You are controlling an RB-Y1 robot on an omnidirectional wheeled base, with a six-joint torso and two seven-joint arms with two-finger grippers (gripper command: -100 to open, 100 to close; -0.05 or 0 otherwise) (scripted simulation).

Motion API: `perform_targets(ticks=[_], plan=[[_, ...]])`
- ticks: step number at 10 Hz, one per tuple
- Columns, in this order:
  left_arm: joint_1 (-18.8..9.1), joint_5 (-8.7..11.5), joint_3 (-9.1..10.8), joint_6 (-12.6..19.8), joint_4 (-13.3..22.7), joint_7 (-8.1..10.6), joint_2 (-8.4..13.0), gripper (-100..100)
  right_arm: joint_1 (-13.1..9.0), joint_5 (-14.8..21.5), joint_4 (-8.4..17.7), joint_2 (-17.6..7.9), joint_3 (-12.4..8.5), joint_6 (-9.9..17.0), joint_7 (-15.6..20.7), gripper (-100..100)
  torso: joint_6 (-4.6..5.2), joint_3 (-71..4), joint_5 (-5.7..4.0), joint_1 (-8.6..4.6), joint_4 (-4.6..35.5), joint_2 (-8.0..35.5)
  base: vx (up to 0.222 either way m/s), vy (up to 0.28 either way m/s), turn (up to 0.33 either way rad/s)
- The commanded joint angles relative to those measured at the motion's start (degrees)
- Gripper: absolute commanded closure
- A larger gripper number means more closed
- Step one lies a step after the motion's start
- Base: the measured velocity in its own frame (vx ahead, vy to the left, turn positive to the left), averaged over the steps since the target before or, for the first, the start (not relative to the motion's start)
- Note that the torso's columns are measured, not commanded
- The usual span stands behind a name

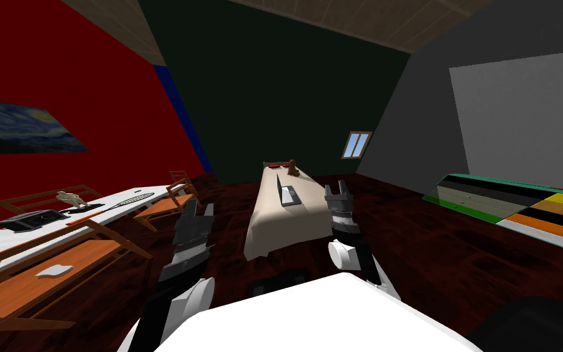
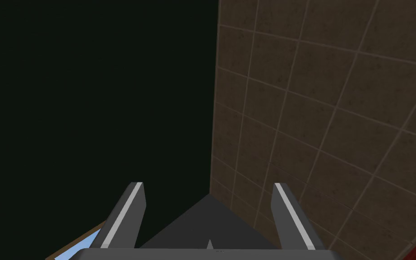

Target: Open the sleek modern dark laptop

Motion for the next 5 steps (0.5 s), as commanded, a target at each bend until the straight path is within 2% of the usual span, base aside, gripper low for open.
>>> perform_targets(ticks=[1,5], plan=[[0.0,0.0,0.0,0.0,0.0,0.0,0.0,0,0.0,0.0,0.0,0.0,0.0,0.0,0.0,0,0.0,-4.67,0.0,0.0,2.35,2.32,0.0,0.0,0.0],[0.0,0.0,0.0,0.0,-0.01,0.0,0.0,0,0.0,0.0,-0.01,0.0,0.0,0.0,0.0,0,0.0,-36.92,0.0,0.0,18.46,18.45,0.0,0.0,0.0]])
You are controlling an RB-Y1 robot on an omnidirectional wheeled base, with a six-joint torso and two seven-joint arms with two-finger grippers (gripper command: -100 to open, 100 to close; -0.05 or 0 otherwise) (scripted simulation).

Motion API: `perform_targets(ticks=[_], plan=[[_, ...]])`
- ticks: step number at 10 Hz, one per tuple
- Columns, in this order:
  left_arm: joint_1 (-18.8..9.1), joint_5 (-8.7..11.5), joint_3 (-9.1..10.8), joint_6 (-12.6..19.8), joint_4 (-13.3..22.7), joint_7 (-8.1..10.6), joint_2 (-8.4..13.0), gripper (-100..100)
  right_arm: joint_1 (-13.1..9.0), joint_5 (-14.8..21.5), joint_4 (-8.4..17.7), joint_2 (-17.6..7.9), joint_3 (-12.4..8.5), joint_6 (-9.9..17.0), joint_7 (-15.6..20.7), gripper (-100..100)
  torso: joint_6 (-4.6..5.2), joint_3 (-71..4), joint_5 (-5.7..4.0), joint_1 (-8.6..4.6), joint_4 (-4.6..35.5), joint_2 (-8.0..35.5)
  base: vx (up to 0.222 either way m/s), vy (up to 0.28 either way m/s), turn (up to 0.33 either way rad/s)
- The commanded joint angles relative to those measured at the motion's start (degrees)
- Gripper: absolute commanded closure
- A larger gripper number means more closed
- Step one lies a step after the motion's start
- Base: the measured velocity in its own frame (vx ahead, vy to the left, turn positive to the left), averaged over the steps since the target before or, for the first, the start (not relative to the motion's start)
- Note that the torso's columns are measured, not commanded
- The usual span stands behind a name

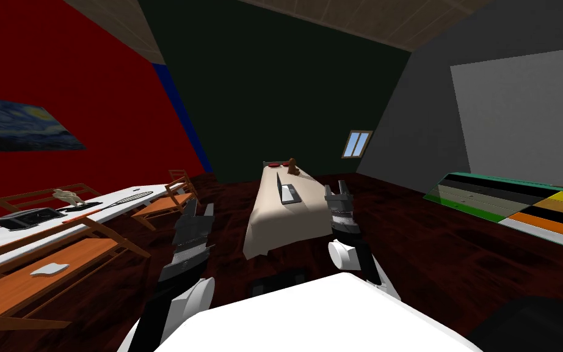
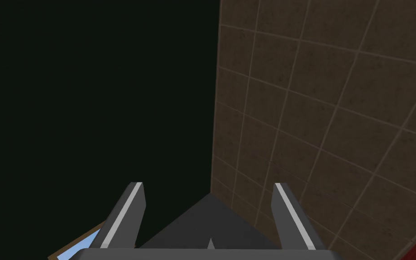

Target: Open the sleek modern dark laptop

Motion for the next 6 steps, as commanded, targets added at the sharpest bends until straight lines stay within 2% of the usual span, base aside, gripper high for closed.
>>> perform_targets(ticks=[1,4,5,6], plan=[[0.0,0.0,0.0,0.0,0.0,0.0,0.0,0,0.0,0.0,0.0,0.0,0.0,0.0,0.0,0,0.0,-8.44,0.0,0.0,4.23,4.24,0.0,0.0,0.0],[0.0,0.0,0.0,0.0,0.0,0.0,0.0,0,0.0,0.0,0.0,0.0,0.0,0.0,0.0,0,0.0,-33.81,0.0,0.0,16.92,16.93,0.0,0.0,0.0],[0.0,0.0,0.0,0.0,0.0,0.0,0.0,0,-0.2,0.63,0.53,-1.69,-0.22,0.27,0.49,-100,0.0,-42.27,0.0,0.0,21.14,21.16,0.005,0.01,0.031],[0.0,0.0,0.0,0.0,0.02,0.0,0.0,0,-0.4,1.26,1.07,-2.94,-0.43,0.54,0.98,-100,-0.01,-46.22,0.01,0.03,23.03,23.09,0.0,0.021,0.035]])
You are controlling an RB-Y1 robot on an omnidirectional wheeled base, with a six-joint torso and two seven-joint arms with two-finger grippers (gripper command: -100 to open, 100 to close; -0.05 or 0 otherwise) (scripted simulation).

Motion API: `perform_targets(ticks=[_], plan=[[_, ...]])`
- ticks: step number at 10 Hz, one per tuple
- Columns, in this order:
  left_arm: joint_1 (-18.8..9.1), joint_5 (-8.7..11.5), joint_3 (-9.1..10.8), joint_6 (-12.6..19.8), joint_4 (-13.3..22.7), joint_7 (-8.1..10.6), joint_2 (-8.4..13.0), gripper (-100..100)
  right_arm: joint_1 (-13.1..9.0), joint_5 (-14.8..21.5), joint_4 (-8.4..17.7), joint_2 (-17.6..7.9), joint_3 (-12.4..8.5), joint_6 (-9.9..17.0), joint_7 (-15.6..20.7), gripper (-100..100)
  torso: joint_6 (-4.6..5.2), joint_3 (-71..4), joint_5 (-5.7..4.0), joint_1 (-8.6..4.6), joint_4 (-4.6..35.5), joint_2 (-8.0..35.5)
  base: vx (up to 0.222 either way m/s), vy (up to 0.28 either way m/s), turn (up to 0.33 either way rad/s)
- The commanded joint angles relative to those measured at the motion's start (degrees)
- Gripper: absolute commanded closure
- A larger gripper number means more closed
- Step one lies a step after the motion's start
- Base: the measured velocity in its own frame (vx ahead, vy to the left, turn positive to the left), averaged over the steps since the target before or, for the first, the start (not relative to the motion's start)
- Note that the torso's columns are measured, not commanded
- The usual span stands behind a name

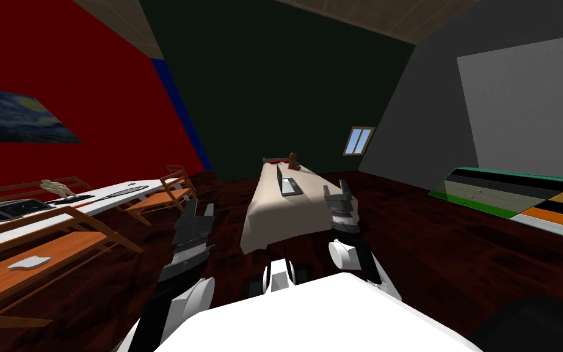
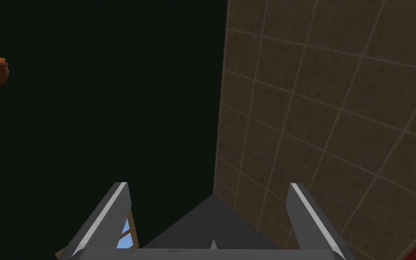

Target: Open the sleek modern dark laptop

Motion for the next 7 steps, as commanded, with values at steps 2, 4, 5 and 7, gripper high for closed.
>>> perform_targets(ticks=[2,4,5,7], plan=[[0.0,0.0,0.0,0.0,0.01,0.0,0.0,0,-0.79,2.77,2.33,-4.63,-0.95,1.1,2.15,-100,0.01,-1.37,0.01,0.04,0.73,0.69,-0.002,0.04,0.046],[0.0,0.0,0.0,0.0,0.01,0.0,0.0,0,-1.5,5.29,4.26,-7.21,-1.84,2.13,4.03,-100,0.01,-1.44,0.01,0.03,0.78,0.71,0.005,0.055,0.053],[0.0,0.0,0.0,0.0,0.01,0.0,-0.01,0,-1.9,6.78,5.34,-8.48,-2.37,2.72,5.12,-100,0.01,-1.44,0.0,0.0,0.79,0.73,0.002,0.059,0.05],[0.0,0.0,-0.01,0.0,0.01,0.0,-0.01,0,-2.77,10.12,7.68,-11.01,-3.57,4.03,7.55,-100,0.01,-1.43,-0.01,-0.01,0.8,0.74,0.007,0.07,0.071]])
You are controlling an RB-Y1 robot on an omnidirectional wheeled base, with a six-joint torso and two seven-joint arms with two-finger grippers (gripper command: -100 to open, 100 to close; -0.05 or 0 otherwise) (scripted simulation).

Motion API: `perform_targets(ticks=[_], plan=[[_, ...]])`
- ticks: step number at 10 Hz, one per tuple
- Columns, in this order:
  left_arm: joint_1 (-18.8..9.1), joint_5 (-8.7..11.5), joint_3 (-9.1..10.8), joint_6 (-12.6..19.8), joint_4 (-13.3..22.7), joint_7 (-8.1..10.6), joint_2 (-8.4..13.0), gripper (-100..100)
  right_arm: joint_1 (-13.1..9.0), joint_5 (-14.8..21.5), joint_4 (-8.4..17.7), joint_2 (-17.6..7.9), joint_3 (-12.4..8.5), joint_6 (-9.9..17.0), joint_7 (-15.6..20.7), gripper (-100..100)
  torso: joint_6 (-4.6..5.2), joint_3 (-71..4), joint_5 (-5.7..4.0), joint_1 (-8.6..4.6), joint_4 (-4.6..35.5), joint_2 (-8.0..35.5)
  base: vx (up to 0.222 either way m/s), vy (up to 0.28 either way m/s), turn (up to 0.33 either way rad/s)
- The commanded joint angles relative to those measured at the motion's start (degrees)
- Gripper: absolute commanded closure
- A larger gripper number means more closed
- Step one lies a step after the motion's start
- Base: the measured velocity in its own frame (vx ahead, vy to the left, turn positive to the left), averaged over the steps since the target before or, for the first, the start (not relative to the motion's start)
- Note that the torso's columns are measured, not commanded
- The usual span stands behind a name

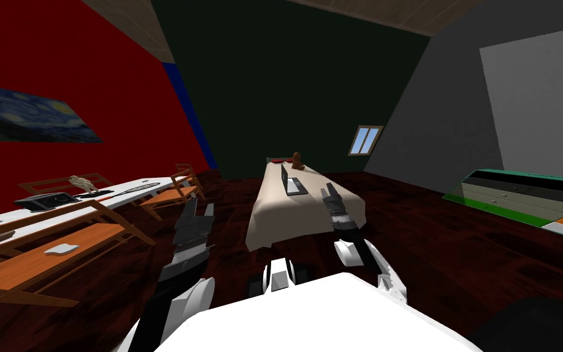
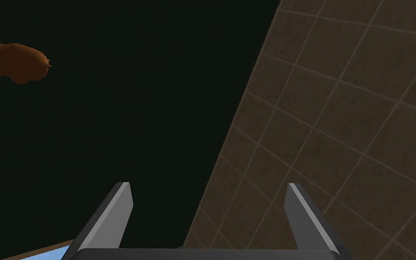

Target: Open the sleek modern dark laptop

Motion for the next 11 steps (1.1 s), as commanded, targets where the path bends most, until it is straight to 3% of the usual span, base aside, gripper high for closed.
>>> perform_targets(ticks=[1,3,4,7,8,11], plan=[[0.0,0.0,0.0,0.0,0.0,0.0,0.0,0,-1.45,4.44,3.41,-3.23,-1.49,1.8,3.59,-100,0.0,-0.02,0.01,0.03,0.0,-0.02,0.004,0.086,0.061],[0.0,0.0,0.0,0.0,0.0,0.0,0.0,0,-2.46,7.99,6.01,-5.84,-2.9,3.29,6.4,-100,0.0,0.01,0.0,0.0,0.01,0.03,-0.002,0.079,0.071],[0.0,0.0,0.0,0.0,0.0,0.0,0.0,0,-2.46,8.57,6.01,-5.84,-2.9,3.29,6.4,-100,0.01,0.0,0.0,-0.03,0.0,0.0,0.01,0.058,0.015],[0.0,0.0,0.0,0.0,0.0,0.0,0.0,0,-4.14,14.07,10.23,-9.76,-5.1,5.68,10.9,-100,0.0,-0.01,0.01,0.03,0.0,-0.01,0.005,0.075,0.068],[0.0,0.0,0.0,0.0,0.0,0.0,0.0,0,-4.14,14.68,10.23,-9.76,-5.1,5.68,10.9,-100,0.0,0.01,0.02,0.05,0.0,0.01,0.006,0.059,0.033],[0.0,0.0,0.0,0.0,0.0,0.0,0.0,0,-6.08,20.31,14.88,-13.7,-7.21,8.17,15.55,-100,0.0,-0.02,0.0,0.01,-0.01,-0.03,0.009,0.074,0.081]])
